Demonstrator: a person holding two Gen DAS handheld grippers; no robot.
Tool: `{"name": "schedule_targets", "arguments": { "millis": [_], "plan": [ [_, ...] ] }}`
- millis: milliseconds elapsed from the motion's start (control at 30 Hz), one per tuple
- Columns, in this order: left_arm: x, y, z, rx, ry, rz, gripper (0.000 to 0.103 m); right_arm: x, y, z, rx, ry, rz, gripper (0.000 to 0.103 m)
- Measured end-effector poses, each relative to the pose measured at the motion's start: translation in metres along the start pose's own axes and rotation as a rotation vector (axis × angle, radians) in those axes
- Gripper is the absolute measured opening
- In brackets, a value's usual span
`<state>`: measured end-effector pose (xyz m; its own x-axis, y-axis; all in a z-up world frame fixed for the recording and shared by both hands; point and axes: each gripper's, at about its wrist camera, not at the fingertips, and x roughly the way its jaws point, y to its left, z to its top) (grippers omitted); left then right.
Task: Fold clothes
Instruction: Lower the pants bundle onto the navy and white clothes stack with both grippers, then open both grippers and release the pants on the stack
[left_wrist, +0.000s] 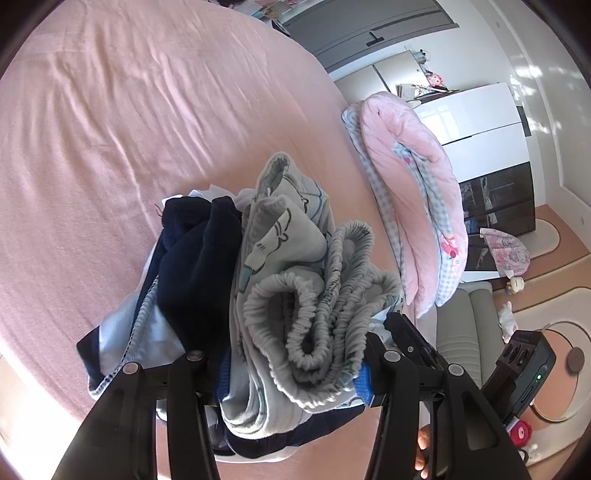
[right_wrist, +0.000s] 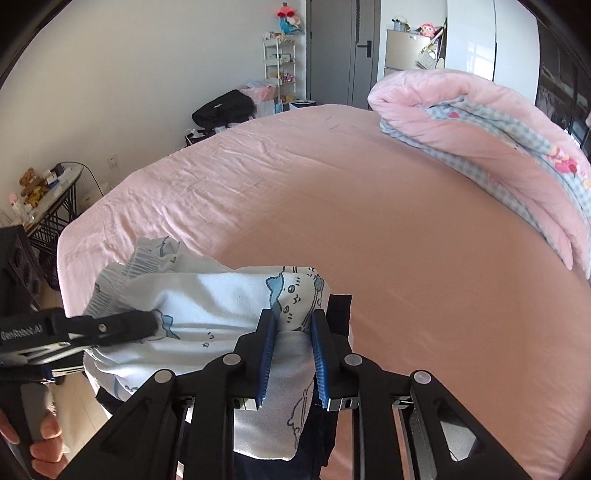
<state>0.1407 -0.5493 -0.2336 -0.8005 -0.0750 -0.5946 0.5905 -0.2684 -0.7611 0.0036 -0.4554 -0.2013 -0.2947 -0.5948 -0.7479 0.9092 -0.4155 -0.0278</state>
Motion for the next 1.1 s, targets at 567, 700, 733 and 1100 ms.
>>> {"name": "schedule_targets", "arguments": {
  "millis": [567,700,733,1100],
  "plan": [
    [-0.014,-0.091,-0.012,0.539,-0.242,0.428,0.049,0.003,0.008,0.0,-0.05,0.019,-0.08,0.019],
    [0.003,-0.064,0.004,0.452,-0.212,0.467,0.053,0.004,0.005,0.0,-0.057,0.028,-0.068,0.019],
    [0.004,-0.057,0.009,0.421,-0.207,0.447,0.054,0.004,0.003,0.0,-0.049,0.029,-0.058,0.019],
    [0.013,-0.046,0.012,0.422,-0.198,0.447,0.079,0.019,-0.02,-0.008,0.089,0.072,0.023,0.03]
  ]
}}
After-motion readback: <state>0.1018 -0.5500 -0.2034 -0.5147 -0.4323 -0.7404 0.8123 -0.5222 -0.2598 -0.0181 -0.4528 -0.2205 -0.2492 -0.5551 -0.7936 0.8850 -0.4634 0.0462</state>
